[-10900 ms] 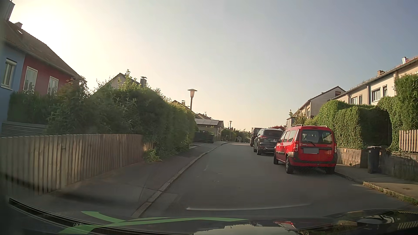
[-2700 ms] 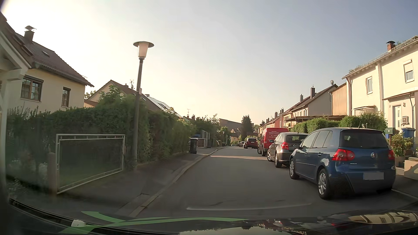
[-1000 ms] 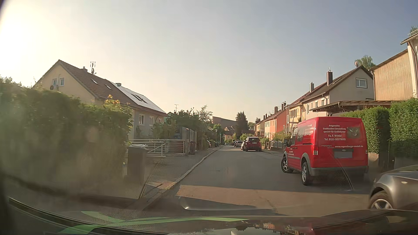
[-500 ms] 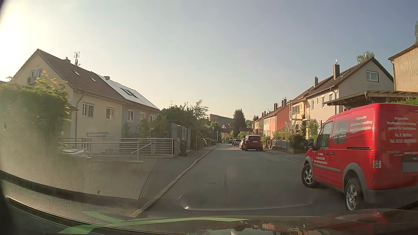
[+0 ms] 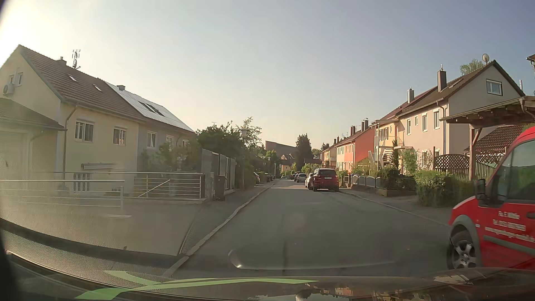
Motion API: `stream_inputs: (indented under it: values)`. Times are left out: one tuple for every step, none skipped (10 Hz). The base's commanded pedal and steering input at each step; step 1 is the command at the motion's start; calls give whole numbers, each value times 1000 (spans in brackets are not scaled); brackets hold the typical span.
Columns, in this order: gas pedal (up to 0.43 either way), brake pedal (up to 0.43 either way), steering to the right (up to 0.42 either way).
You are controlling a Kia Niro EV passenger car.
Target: Follow the waypoints while adhering to traffic rules and regulations
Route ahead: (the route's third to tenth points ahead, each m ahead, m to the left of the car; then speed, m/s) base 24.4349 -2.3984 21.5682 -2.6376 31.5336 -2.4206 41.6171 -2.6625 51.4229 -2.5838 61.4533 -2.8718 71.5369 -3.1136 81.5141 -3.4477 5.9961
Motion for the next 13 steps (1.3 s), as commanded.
stream_inputs:
  values:
    - [0,0,7]
    - [0,0,8]
    - [0,0,10]
    - [0,0,11]
    - [0,24,11]
    - [0,116,11]
    - [0,152,11]
    - [0,165,11]
    - [0,183,10]
    - [0,195,5]
    - [0,195,-1]
    - [0,195,-1]
    - [0,201,-2]
